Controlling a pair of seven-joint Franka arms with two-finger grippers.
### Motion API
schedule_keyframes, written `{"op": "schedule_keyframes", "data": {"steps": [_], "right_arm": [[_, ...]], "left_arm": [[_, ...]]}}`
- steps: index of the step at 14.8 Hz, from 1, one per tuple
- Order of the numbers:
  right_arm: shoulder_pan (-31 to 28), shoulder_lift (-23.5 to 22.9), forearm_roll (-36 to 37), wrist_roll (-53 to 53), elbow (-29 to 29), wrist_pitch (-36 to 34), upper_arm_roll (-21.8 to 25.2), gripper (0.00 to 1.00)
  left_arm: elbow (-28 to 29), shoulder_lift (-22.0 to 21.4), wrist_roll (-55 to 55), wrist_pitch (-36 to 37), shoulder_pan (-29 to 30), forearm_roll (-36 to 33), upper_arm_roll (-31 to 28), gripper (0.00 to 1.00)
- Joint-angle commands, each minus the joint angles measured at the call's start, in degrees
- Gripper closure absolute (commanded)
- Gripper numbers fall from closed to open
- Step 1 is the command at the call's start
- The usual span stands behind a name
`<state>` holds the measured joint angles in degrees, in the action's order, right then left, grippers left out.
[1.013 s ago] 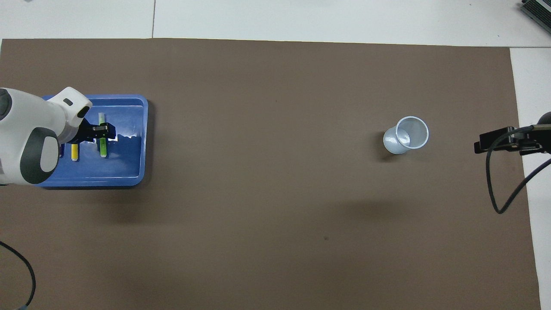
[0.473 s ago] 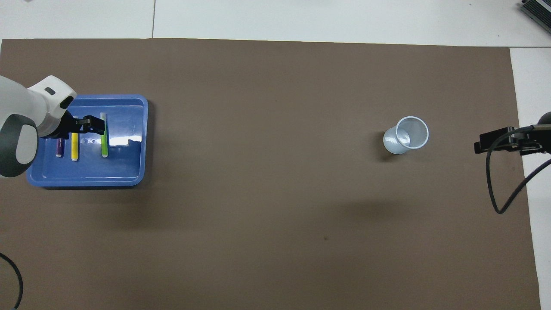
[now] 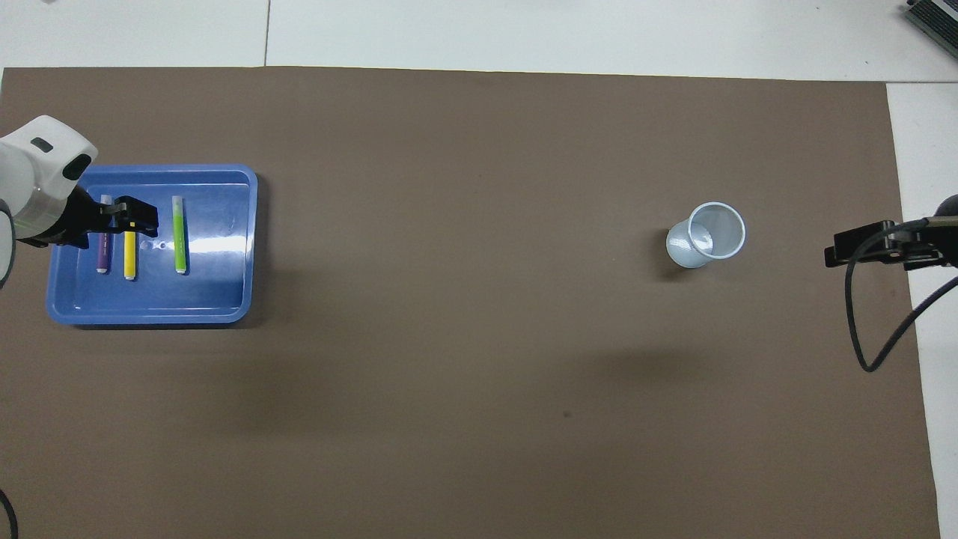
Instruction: Right arm passes pens to left for tray arrangement
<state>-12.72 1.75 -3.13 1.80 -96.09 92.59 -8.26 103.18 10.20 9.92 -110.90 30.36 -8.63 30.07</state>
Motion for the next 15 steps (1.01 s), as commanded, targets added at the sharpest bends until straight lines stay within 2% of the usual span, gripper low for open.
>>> {"op": "schedule_keyframes", "data": {"steps": [1,3,5,7,9,13,15], "right_arm": [[-0.9,1.15,1.55,1.45,-0.94,-0.13,-0.53,0.0],[-0.81,1.15,1.55,1.36,-0.94,-0.39,-0.53,0.0],[-0.81,1.15,1.55,1.36,-1.03,-0.48,-0.53,0.0],[-0.81,1.15,1.55,1.28,-1.03,-0.48,-0.53,0.0],[-0.81,1.15,1.55,1.36,-0.94,-0.66,-0.53,0.0],[-0.81,1.15,1.55,1.1,-0.94,-1.01,-0.53,0.0],[-0.81,1.15,1.55,1.27,-0.94,-1.1,-0.53,0.0]], "left_arm": [[-3.49,-2.38,0.54,7.52,-0.39,2.64,0.51,0.0],[-6.05,-4.3,0.54,11.05,-1.0,3.88,0.86,0.0],[-6.06,-8.16,0.46,14.03,-1.18,4.58,0.69,0.0],[-6.06,-11.51,0.63,16.24,-0.39,10.18,-0.36,0.0],[-5.97,-13.27,0.63,16.33,-1.35,11.7,-2.38,0.0],[-6.06,-13.46,-0.16,15.54,-2.76,11.44,-2.65,0.0],[-8.15,-12.84,-0.16,17.55,-7.56,10.48,-5.88,0.0]]}}
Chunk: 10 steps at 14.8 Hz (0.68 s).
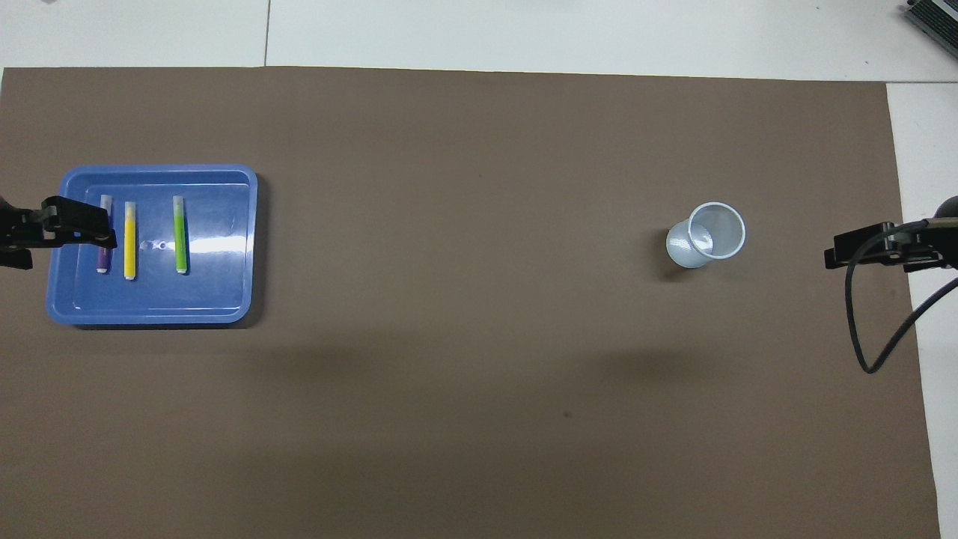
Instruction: Right arm passes pens to left for tray arrangement
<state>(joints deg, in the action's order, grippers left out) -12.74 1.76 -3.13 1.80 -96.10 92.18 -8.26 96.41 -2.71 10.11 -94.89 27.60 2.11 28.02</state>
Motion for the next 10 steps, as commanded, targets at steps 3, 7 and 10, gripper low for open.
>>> {"op": "schedule_keyframes", "data": {"steps": [3,7,10], "right_arm": [[-0.71,1.23,1.55,1.19,-0.93,-0.69,-0.53,0.0],[-0.8,1.14,1.55,1.36,-0.85,-0.77,-0.53,0.0],[-0.8,1.14,1.55,1.36,-0.85,-0.77,-0.53,0.0]], "left_arm": [[-2.28,0.16,-2.8,3.31,-17.02,-1.85,-16.56,0.0],[-1.49,-0.28,-2.9,4.1,-17.58,-1.85,-16.69,0.0],[-1.31,-0.28,-2.81,3.75,-15.13,-1.85,-13.53,0.0]]}}
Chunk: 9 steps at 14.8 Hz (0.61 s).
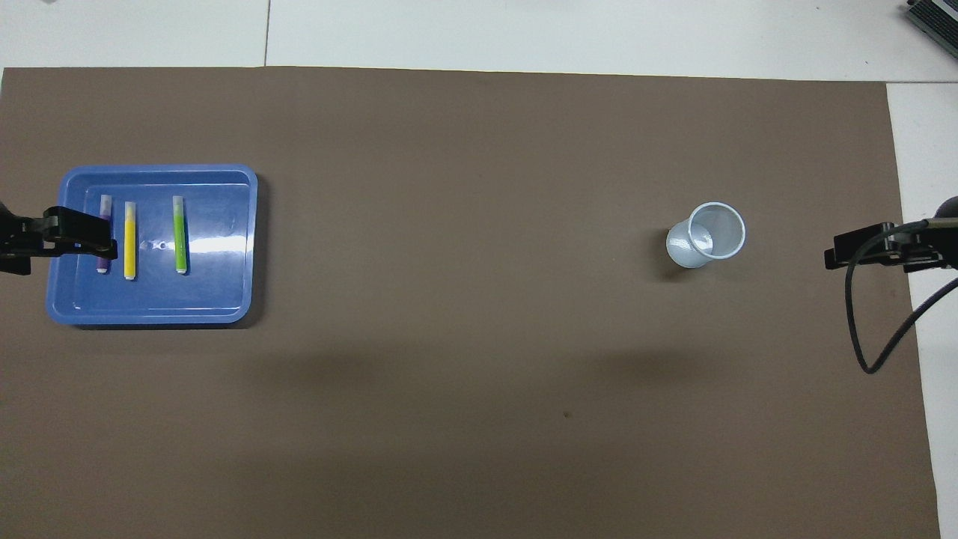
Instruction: Right arm passes pens to left for tray arrangement
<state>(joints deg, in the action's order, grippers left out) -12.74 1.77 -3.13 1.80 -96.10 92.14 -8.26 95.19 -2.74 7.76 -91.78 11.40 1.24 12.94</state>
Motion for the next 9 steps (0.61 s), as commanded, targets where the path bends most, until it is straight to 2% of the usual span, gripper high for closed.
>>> {"op": "schedule_keyframes", "data": {"steps": [1,3,5,6,9], "right_arm": [[-0.8,1.13,1.55,1.36,-0.85,-0.64,-0.53,0.0],[-0.8,1.13,1.55,1.45,-0.85,-0.73,-0.53,0.0],[-0.8,1.22,1.55,1.45,-0.76,-1.17,-0.53,0.0],[-0.8,1.22,1.55,1.45,-0.85,-1.17,-0.53,0.0],[-0.8,1.22,1.55,1.28,-0.85,-1.08,-0.53,0.0]], "left_arm": [[-0.27,0.02,-0.38,0.29,1.43,-0.98,2.87,0.0],[-1.67,0.63,-0.29,1.5,-1.8,-1.07,0.09,0.0],[-8.06,3.08,-0.29,7.63,-9.08,-1.07,-6.67,0.0],[-9.75,3.53,-0.21,9.14,-9.9,-1.15,-6.96,0.0],[-6.52,2.57,-0.55,5.82,-10.79,-1.68,-7.14,0.0]]}}
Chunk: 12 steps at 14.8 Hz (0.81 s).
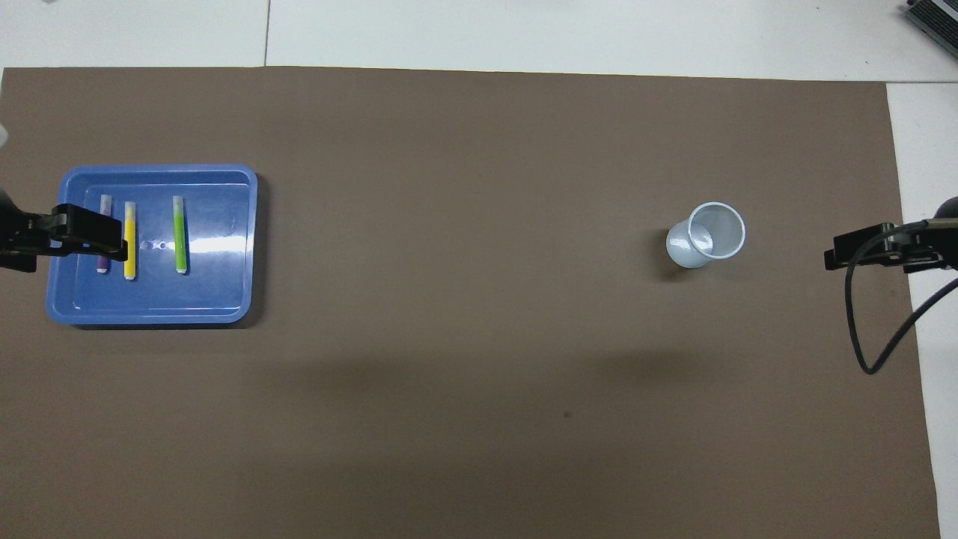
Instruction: Right arm passes pens to left for tray arrangement
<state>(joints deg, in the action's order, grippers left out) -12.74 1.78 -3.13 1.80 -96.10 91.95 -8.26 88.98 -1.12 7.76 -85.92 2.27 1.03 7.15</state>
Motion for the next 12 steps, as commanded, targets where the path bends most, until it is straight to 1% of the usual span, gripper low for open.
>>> {"op": "schedule_keyframes", "data": {"steps": [1,3,5,12], "right_arm": [[-0.8,1.21,1.46,1.36,-0.85,-0.98,-0.53,0.0],[-0.8,1.21,1.55,1.45,-0.85,-1.07,-0.53,0.0],[-0.8,1.21,1.55,1.36,-0.85,-0.99,-0.53,0.0],[-0.71,1.21,1.55,1.19,-0.85,-0.99,-0.53,0.0]], "left_arm": [[1.36,0.42,-0.73,-0.65,-1.83,-2.17,-1.35,0.0],[4.87,-1.43,-0.82,-1.62,-1.92,-2.35,-1.35,0.0],[4.11,-1.35,-0.73,-1.89,-3.05,-2.35,-1.52,0.0],[3.84,-1.17,-0.03,-3.03,-3.06,-1.83,-1.43,0.0]]}}
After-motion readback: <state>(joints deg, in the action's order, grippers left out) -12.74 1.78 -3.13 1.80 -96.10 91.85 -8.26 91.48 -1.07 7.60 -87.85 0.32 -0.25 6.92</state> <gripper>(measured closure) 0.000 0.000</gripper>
